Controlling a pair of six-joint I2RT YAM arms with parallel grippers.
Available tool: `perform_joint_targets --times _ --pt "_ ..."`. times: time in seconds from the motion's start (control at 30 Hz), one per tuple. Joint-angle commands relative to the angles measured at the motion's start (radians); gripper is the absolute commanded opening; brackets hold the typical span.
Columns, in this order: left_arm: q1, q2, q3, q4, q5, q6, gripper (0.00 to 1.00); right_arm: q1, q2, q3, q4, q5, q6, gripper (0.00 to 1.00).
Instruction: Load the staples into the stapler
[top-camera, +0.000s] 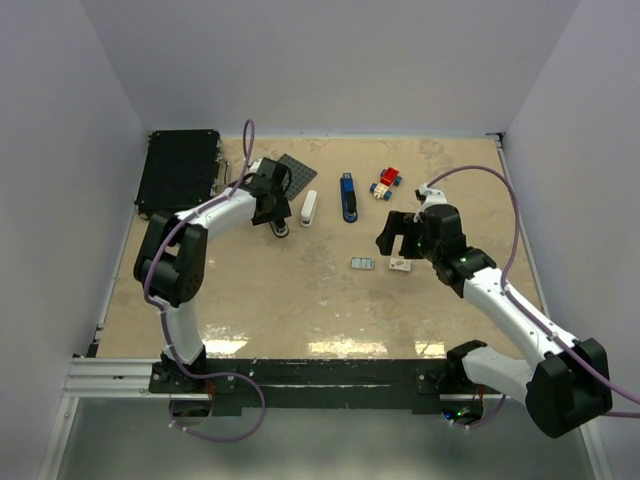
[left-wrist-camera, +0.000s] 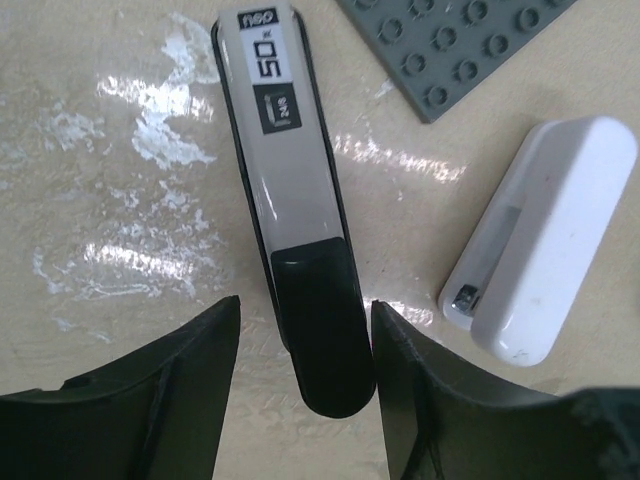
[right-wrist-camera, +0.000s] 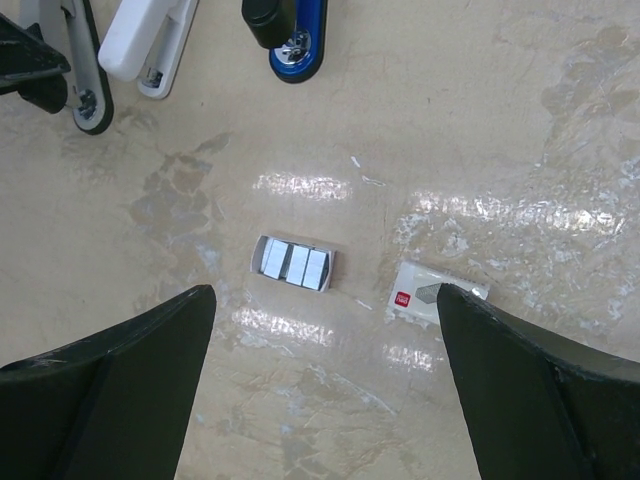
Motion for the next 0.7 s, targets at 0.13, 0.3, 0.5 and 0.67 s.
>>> perform_joint_targets --times 0.13,0.3,0.5,0.67 --pt "-0.001 -0.059 -0.037 -0.001 0.039 -0.034 0.39 0.006 0.041 0.028 0.049 -0.017 -0.039 0.98" --pt "-0.024 -0.165 -0.097 -0.048 -0.008 -0.048 0.15 0.007 0.035 0.020 0.061 -0.040 -0.057 0.98" --pt "-0.102 -0.360 -0.275 -0.114 -0.093 -0.100 0.13 0.024 0.050 0.000 0.128 -0.107 -0.079 0.98" --pt "-0.230 -0.528 -0.485 -0.172 -0.099 -0.273 0.13 0.068 0.113 0.020 0.170 -0.144 -0.113 0.98"
